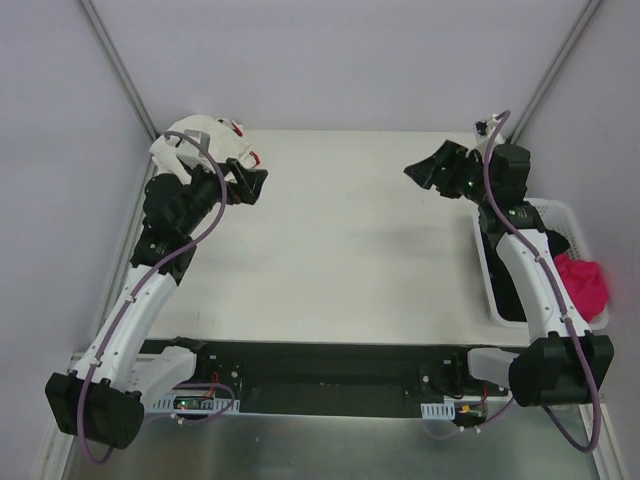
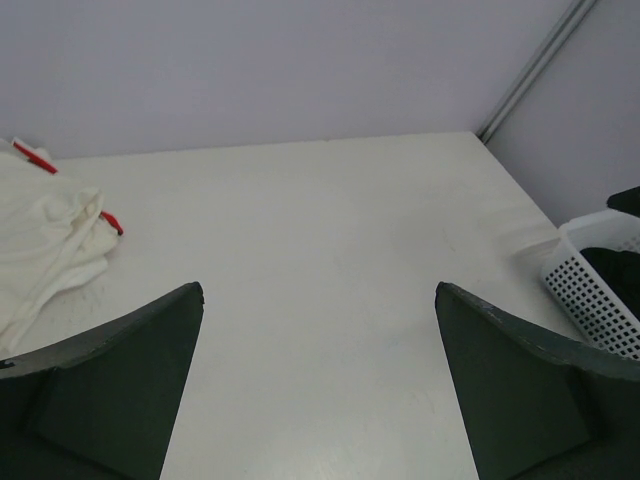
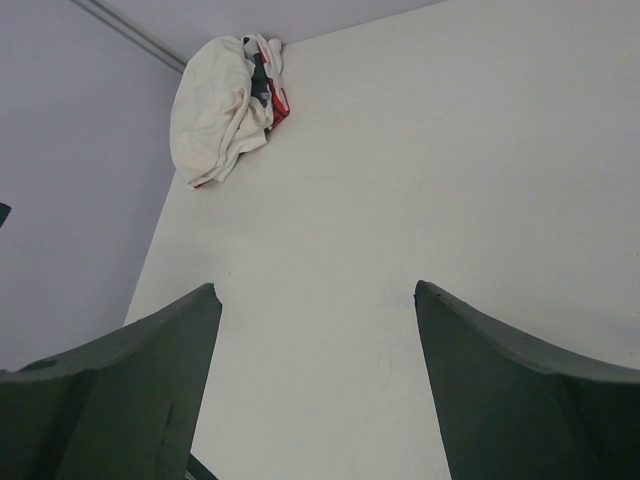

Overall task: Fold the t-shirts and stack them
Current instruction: Put the neatly folded tshirt into the corner of the board with the left arm

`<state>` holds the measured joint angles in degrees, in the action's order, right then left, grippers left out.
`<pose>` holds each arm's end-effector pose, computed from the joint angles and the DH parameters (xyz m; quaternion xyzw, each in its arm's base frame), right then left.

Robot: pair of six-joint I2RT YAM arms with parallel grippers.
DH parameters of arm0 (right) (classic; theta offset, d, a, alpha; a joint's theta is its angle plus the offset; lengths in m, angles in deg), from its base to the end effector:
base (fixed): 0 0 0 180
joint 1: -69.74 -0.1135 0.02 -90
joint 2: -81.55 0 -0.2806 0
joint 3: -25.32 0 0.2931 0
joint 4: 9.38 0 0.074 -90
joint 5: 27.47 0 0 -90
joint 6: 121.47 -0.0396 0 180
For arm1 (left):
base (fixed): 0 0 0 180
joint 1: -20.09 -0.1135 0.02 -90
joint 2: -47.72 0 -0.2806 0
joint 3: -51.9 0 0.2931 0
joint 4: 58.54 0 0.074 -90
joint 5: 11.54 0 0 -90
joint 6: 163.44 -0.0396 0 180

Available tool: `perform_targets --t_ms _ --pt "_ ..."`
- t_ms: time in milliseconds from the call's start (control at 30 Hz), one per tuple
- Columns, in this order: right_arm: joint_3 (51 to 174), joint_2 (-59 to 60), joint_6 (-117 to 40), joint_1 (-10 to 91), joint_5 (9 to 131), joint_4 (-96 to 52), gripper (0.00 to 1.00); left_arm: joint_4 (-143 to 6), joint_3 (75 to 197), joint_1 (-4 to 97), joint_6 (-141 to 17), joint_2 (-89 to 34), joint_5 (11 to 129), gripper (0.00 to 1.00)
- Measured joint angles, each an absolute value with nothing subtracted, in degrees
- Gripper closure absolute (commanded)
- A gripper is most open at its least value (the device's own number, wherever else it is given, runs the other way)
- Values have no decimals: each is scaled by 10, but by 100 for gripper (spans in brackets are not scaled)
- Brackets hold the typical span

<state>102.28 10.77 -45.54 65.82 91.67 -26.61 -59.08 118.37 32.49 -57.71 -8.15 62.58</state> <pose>0.3235 0.0415 0.3892 -0.0932 0.7583 0.2880 0.5774 0.2526 -0.0666 0.4193 0.0873 0.6390 -0.2705 0.7147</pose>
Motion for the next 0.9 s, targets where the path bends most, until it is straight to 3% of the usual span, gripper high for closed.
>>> perform_targets --t_ms 233,633,900 --pt "1004 117 -443 627 896 -272 18 -605 1099 325 -575 -64 657 1" --pt "1004 117 -443 605 883 -275 18 -612 1095 325 -575 -25 743 1" --pt "1003 117 -443 604 883 -275 18 -595 1142 325 -589 -167 842 1"
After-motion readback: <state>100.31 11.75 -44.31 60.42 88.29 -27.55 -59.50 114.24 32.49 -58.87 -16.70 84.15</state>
